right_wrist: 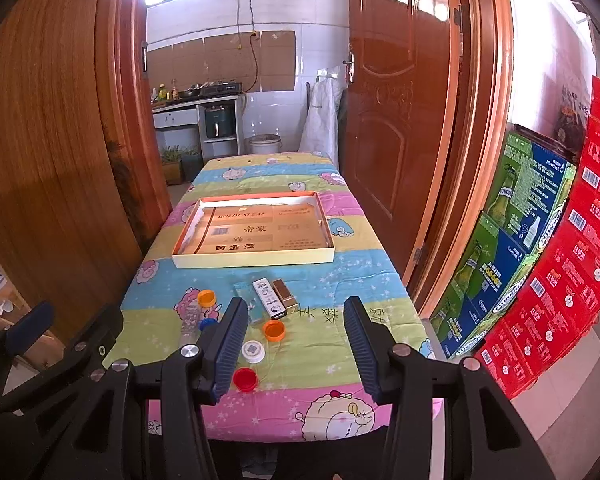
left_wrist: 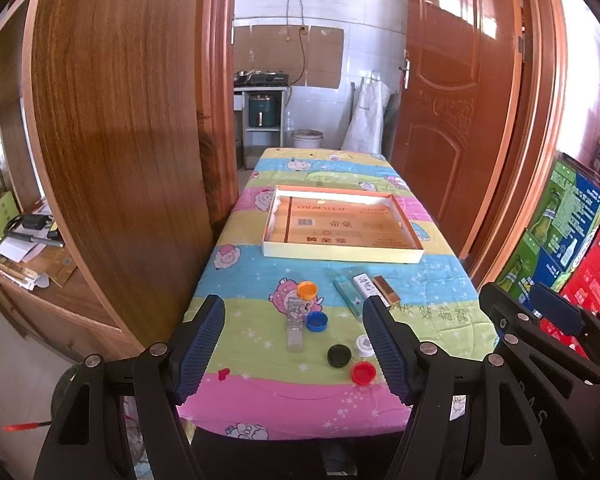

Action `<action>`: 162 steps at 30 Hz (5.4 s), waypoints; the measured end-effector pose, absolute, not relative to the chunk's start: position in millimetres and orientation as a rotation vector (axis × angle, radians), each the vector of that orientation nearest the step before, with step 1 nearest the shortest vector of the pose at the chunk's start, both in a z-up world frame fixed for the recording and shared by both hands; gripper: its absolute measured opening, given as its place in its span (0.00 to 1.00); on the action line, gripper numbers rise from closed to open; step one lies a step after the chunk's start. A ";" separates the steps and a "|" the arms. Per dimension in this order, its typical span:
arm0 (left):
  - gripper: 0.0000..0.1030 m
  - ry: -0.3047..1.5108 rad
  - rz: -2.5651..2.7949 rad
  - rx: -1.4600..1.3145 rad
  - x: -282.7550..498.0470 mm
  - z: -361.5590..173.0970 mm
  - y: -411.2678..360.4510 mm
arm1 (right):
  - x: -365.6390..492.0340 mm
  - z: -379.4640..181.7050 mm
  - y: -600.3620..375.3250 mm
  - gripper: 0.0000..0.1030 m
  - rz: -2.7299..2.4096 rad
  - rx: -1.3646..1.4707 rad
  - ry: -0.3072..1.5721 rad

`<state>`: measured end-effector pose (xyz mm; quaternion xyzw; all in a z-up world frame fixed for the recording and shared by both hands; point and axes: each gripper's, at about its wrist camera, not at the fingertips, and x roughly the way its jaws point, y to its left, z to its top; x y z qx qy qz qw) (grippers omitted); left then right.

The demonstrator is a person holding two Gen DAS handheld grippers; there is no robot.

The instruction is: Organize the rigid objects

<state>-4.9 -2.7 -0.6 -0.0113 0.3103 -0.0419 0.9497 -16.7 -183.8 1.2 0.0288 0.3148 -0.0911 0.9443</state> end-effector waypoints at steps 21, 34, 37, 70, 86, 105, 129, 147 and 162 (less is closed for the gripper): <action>0.71 0.627 -0.084 -0.026 -6.0 0.3 1.1 | -16.4 0.9 -185.4 0.48 -0.183 0.057 0.641; 0.71 0.629 -0.084 -0.027 -5.9 0.4 2.0 | -17.0 1.4 -185.4 0.48 -0.181 0.059 0.642; 0.71 0.628 -0.084 -0.026 -6.0 0.2 1.5 | -16.7 1.5 -185.4 0.48 -0.182 0.058 0.642; 0.71 0.662 -0.083 -0.047 9.6 -19.6 9.1 | -13.2 -18.6 -192.8 0.48 -0.120 0.077 0.626; 0.71 0.797 -0.138 -0.061 65.2 -101.5 3.5 | 26.6 -97.2 -218.1 0.48 -0.038 0.126 0.771; 0.63 0.941 -0.131 -0.063 132.9 -172.3 -0.3 | 75.7 -147.7 -223.8 0.48 0.021 0.182 0.859; 0.19 0.927 -0.200 -0.046 141.6 -183.5 -1.9 | 124.6 -175.2 -198.7 0.30 0.035 0.093 0.915; 0.20 0.849 -0.174 -0.097 136.9 -149.1 10.5 | 106.8 -141.2 -203.1 0.30 0.035 0.086 0.820; 0.20 0.748 -0.156 -0.058 169.9 -92.5 -8.1 | 129.1 -93.9 -213.3 0.30 0.060 0.064 0.728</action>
